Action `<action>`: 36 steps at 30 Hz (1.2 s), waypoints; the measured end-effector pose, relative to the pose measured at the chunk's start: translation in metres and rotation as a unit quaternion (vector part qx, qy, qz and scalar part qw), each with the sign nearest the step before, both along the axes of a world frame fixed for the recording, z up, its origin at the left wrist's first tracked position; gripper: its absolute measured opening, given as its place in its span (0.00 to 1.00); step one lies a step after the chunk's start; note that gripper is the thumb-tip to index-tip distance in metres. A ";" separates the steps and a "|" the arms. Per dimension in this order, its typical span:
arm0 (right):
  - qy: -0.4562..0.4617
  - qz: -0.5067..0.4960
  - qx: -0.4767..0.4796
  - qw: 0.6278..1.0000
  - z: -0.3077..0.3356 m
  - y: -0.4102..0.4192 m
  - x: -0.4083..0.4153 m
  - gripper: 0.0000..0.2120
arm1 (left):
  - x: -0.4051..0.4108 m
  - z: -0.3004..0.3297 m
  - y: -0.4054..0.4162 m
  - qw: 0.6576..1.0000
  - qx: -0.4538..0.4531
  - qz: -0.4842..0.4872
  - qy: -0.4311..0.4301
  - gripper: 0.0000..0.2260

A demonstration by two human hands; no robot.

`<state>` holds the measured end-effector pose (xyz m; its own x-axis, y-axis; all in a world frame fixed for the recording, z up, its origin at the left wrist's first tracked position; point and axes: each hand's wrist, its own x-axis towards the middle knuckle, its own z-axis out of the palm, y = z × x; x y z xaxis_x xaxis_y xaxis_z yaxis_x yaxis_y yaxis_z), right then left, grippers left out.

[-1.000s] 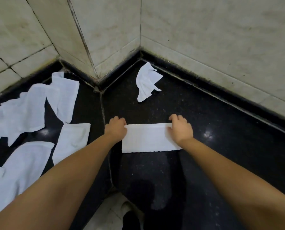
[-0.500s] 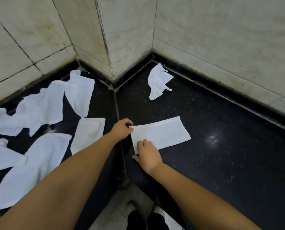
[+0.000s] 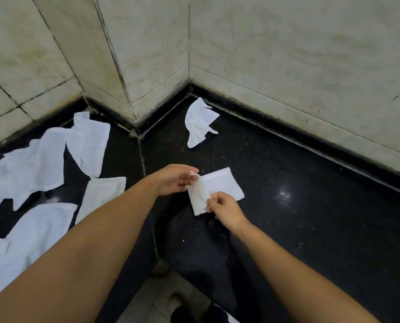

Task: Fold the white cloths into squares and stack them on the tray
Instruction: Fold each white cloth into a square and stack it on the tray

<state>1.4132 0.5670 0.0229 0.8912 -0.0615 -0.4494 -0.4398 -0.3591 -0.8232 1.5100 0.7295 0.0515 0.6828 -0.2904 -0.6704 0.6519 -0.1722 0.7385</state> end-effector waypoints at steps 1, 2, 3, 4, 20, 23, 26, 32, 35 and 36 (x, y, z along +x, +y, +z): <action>0.007 -0.016 -0.002 1.000 0.001 -0.012 0.002 0.11 | 0.004 0.002 -0.011 1.000 0.014 -0.017 -0.016 0.10; 0.009 -0.028 -0.008 1.000 0.002 -0.023 0.005 0.12 | 0.008 0.002 -0.023 0.998 0.044 -0.036 -0.041 0.09; 0.009 -0.036 -0.015 0.999 0.003 -0.035 0.007 0.12 | 0.011 0.002 -0.034 0.993 0.082 -0.055 -0.072 0.08; 0.008 -0.045 -0.020 0.999 0.003 -0.045 0.010 0.11 | 0.015 0.000 -0.046 0.985 0.120 -0.072 -0.103 0.07; 0.059 0.062 -0.252 0.964 -0.019 -0.098 0.032 0.10 | 0.040 -0.045 -0.125 0.870 0.401 -0.175 -0.229 0.08; 0.062 0.108 -0.315 0.941 -0.014 -0.098 0.037 0.11 | 0.036 -0.045 -0.120 0.872 0.393 -0.156 -0.249 0.08; 0.019 0.089 -0.313 0.945 -0.005 -0.098 0.051 0.13 | 0.027 -0.039 -0.112 0.891 0.343 -0.091 -0.284 0.09; 0.001 0.095 -0.307 0.947 -0.002 -0.077 0.086 0.15 | -0.005 -0.037 -0.078 0.879 0.408 0.040 -0.244 0.13; 0.051 0.093 -0.317 0.943 -0.007 -0.064 0.094 0.20 | -0.024 -0.052 -0.072 0.861 0.473 -0.011 -0.186 0.22; 0.067 0.089 -0.318 0.941 -0.008 -0.061 0.095 0.21 | -0.028 -0.056 -0.073 0.852 0.491 -0.033 -0.181 0.24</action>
<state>1.5080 0.5057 0.0153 0.8508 -0.2113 -0.4812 -0.4106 -0.8387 -0.3578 1.4821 0.6569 -0.0046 0.9004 0.2421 -0.3616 0.3764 -0.8501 0.3682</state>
